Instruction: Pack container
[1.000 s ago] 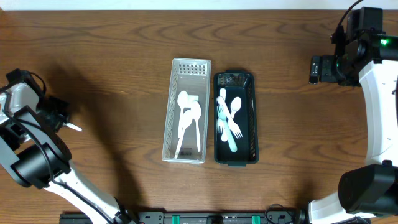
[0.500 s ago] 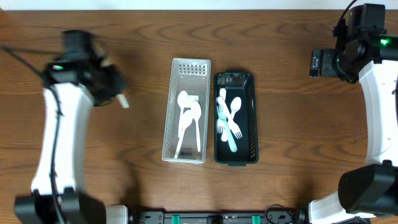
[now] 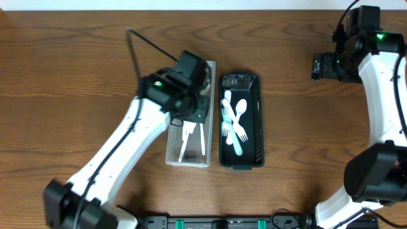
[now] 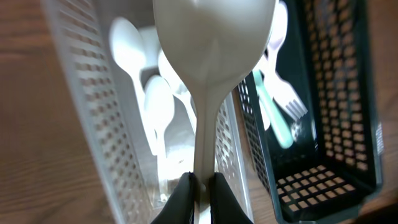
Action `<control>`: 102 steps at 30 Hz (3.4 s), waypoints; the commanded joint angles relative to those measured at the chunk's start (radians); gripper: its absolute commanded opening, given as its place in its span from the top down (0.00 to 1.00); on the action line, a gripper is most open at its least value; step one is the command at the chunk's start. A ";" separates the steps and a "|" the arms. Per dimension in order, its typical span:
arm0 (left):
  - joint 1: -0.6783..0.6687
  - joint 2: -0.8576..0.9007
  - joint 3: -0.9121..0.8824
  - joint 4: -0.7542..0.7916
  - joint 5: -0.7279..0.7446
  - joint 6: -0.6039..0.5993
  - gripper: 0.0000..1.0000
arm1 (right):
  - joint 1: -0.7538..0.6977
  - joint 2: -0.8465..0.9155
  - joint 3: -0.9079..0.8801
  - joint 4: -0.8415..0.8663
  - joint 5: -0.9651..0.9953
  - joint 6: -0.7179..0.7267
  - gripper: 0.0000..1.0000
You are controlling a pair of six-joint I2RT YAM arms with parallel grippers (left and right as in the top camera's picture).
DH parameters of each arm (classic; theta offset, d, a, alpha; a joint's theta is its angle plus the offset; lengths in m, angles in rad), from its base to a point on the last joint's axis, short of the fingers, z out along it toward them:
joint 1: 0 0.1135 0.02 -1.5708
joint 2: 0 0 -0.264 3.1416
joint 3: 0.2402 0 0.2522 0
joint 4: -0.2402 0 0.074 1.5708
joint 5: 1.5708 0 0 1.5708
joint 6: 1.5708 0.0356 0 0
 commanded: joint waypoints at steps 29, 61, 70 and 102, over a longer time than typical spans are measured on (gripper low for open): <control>0.088 -0.056 0.064 -0.005 -0.309 0.011 0.05 | -0.001 0.014 0.000 0.031 -0.009 0.034 0.12; 0.556 -0.483 -0.502 0.946 -0.220 0.172 0.02 | -0.163 -0.493 -0.356 0.565 0.003 -0.033 0.01; 0.482 -1.019 -0.886 0.884 -0.221 0.172 0.02 | 0.001 -1.090 -0.980 0.751 0.056 -0.034 0.01; 0.482 -1.159 -0.946 0.810 -0.221 0.172 0.02 | 0.014 -1.294 -1.166 0.401 0.056 -0.033 0.01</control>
